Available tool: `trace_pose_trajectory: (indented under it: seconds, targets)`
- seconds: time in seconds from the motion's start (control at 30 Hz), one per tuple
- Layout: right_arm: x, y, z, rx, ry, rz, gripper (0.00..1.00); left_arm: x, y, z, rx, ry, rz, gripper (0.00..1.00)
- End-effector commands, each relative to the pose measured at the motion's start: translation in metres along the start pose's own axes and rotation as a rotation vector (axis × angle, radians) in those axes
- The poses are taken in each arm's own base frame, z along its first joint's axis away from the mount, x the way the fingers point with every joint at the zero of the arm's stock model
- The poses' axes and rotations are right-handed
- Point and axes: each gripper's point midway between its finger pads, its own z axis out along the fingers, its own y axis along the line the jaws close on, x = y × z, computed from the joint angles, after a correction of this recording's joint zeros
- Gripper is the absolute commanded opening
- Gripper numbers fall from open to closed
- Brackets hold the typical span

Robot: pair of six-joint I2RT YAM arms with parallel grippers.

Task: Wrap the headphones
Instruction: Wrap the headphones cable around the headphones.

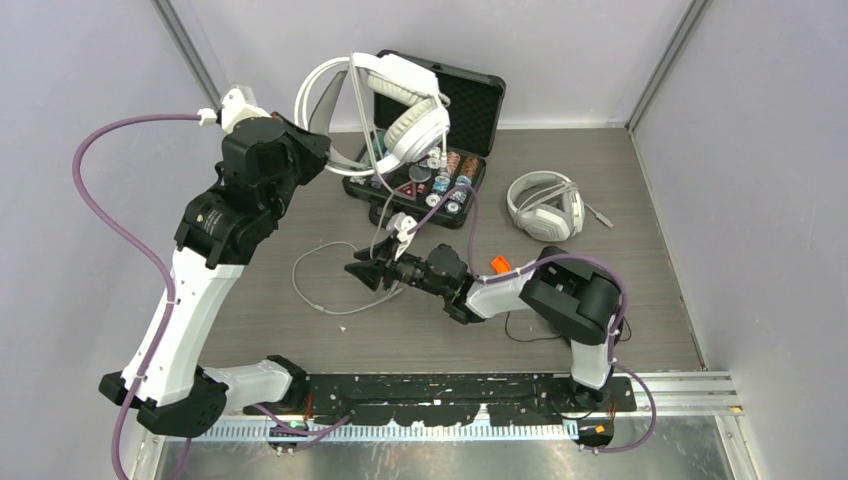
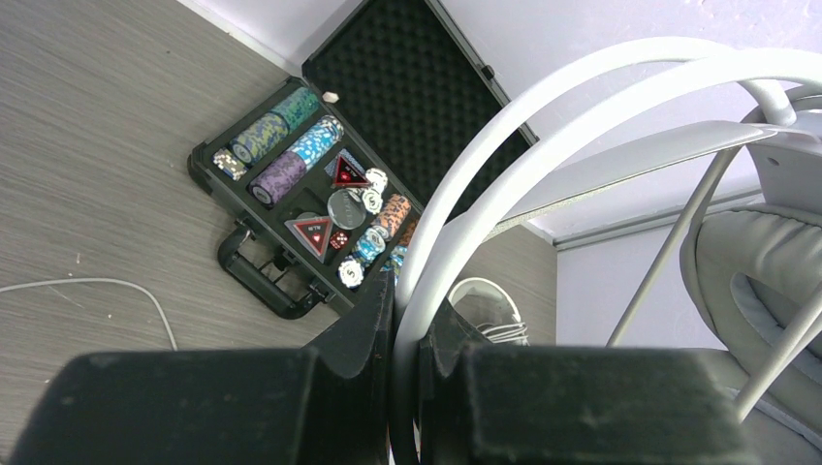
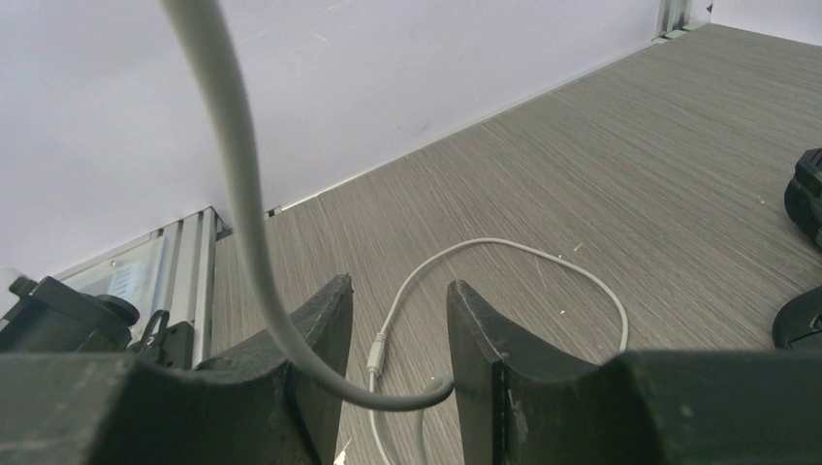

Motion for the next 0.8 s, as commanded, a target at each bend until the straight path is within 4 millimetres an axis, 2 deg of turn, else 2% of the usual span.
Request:
trace_pose_trajectory:
  seconds: [0.0,0.23,0.4,0.53,0.63,0.67,0.77]
  targets:
    - [-0.026,0.004,0.014,-0.036,-0.108,-0.052,0.47,-0.045,-0.041,-0.022,0.154,-0.109,-0.154,0.00]
    - [-0.014,-0.001,0.029,-0.044,-0.085,-0.051,0.47,-0.046,-0.042,-0.024,0.162,-0.104,-0.160,0.00]
    - [-0.001,-0.007,0.032,-0.035,-0.072,-0.030,0.42,-0.048,-0.043,-0.026,0.162,-0.111,-0.157,0.00]
    - [0.003,-0.016,0.026,-0.014,-0.087,-0.009,0.19,-0.049,-0.045,-0.030,0.177,-0.103,-0.154,0.00]
    - [-0.001,-0.026,0.015,0.004,-0.101,0.012,0.05,-0.047,-0.056,-0.038,0.240,-0.072,-0.122,0.00]
    - [-0.003,-0.030,0.012,0.012,-0.100,0.013,0.01,-0.047,-0.061,-0.041,0.270,-0.062,-0.113,0.00]
    - [-0.012,-0.043,0.001,0.042,-0.105,0.016,0.01,-0.042,-0.076,-0.051,0.350,-0.010,-0.096,0.00]
